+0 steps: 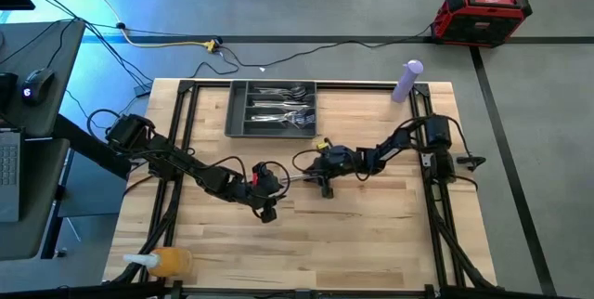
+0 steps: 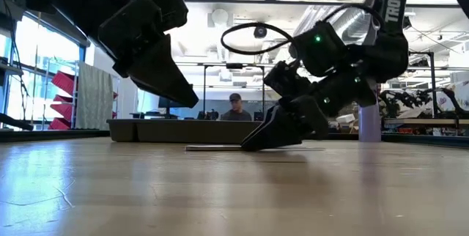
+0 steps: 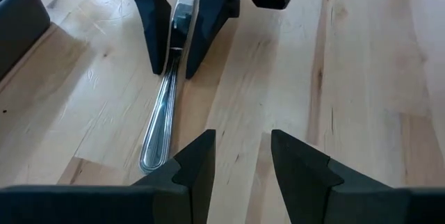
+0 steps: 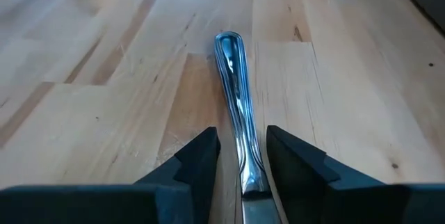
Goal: Sort silverware
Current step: Put the silver knife into the organizing bin
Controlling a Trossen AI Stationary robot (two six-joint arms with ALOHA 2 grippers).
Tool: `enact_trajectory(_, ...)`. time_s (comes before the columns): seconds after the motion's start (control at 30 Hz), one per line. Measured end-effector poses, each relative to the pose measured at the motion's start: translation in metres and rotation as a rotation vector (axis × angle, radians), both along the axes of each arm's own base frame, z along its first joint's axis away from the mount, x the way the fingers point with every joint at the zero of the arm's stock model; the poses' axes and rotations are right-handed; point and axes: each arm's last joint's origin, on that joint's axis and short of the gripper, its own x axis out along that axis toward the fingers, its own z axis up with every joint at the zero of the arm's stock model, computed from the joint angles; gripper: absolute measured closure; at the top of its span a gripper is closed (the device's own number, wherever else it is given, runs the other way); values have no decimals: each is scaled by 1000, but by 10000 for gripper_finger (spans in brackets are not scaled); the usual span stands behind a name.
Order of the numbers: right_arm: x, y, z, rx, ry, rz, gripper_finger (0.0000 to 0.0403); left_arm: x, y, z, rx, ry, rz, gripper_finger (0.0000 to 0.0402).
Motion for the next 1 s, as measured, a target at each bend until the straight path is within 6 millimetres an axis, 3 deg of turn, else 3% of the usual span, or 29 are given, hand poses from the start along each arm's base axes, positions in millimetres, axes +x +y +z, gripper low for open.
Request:
enact_trajectory(0.33, -6, -22, -3, 45, -18, 85, 284, 0, 0, 0, -2, -6, 0, 282)
enact_trajectory(0.57, -7, -23, -21, 54, -112, 122, 288, 0, 0, 0, -2, -6, 0, 282)
enact_trajectory(0.7, -5, -23, -28, 71, -182, 76, 317, 0, 0, 0, -2, -6, 0, 282)
enact_trajectory(0.87, -5, -23, -30, 81, -210, 68, 386, 1, 0, 1, -1, -8, 2, 282)
enact_trajectory(1.0, -4, -20, -30, 89, -214, 55, 400, 1, 0, 1, -3, -16, 2, 282)
